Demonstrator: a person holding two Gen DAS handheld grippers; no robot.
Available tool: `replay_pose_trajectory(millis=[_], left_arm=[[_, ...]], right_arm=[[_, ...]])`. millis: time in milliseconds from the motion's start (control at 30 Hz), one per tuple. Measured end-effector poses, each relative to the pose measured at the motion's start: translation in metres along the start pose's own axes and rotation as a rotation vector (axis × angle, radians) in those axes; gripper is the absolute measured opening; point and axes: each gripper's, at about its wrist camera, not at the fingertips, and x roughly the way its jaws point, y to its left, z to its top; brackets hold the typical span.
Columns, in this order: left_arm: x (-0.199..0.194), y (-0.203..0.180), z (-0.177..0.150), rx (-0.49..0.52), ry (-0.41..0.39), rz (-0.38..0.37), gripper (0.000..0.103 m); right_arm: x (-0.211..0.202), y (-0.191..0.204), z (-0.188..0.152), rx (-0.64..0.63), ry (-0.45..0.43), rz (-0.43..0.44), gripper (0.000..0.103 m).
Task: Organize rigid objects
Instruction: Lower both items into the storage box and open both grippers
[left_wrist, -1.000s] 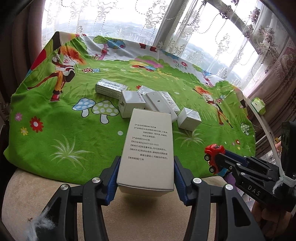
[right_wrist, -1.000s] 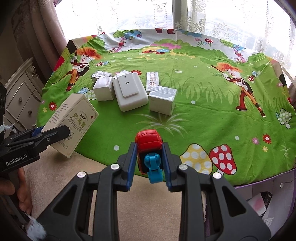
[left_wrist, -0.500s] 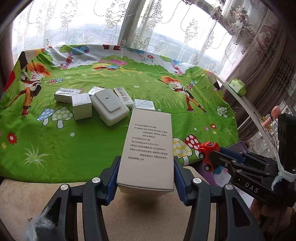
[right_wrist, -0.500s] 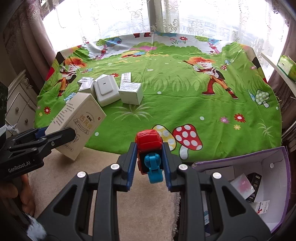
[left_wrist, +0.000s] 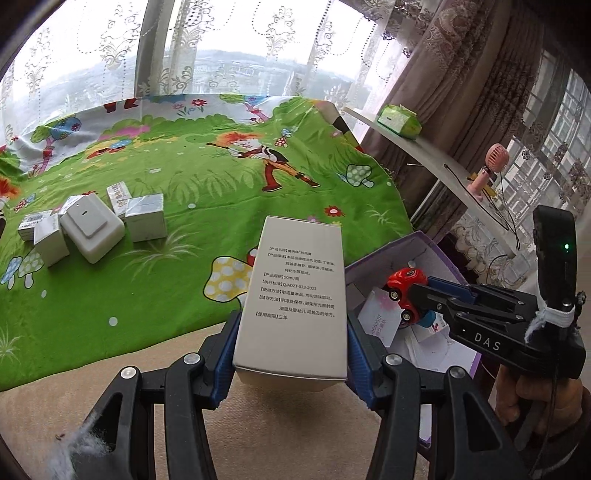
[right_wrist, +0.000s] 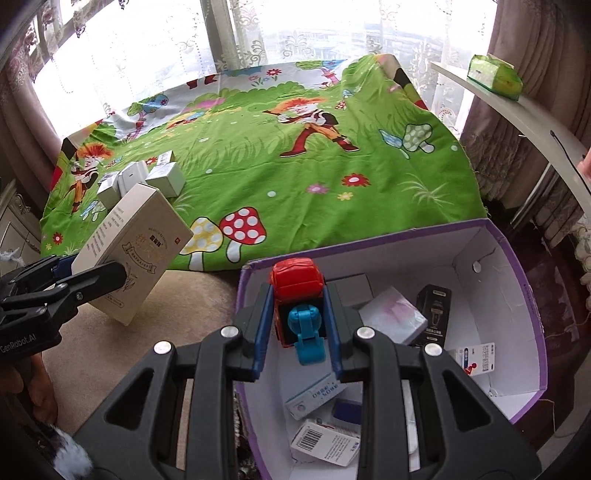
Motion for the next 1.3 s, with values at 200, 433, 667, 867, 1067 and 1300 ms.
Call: replay_pose_trajectory(millis=[200,433,667,867,1067,1300], left_arm=[[0.017,-0.037,-0.003,0.081,0.049,-0.059,0.053],[0.037,-0.060,-0.001,0.115,0.104,-0.084,0.053],[0.051,-0.076,0.001,0.142,0.134,-0.096,0.054],[0.059,-0.071,0.002,0.109,0.154,-0.108,0.059],[0.055,-0.065,0.003,0.079,0.137,-0.105,0.060],[0.050,-0.056,0.005,0.043,0.119,-0.089,0.060]], right_arm=[[-0.006,-0.043,-0.016,0.075,0.019,-0.062,0.031],[-0.008,-0.079,-0.038,0.142,0.049,-0.109,0.031],[-0.004,-0.094,-0.046,0.184,0.069,-0.108,0.031],[0.001,-0.096,-0.047,0.199,0.089,-0.096,0.032],[0.000,-0.096,-0.046,0.209,0.093,-0.088,0.033],[-0.002,-0.090,-0.042,0.192,0.086,-0.089,0.039]])
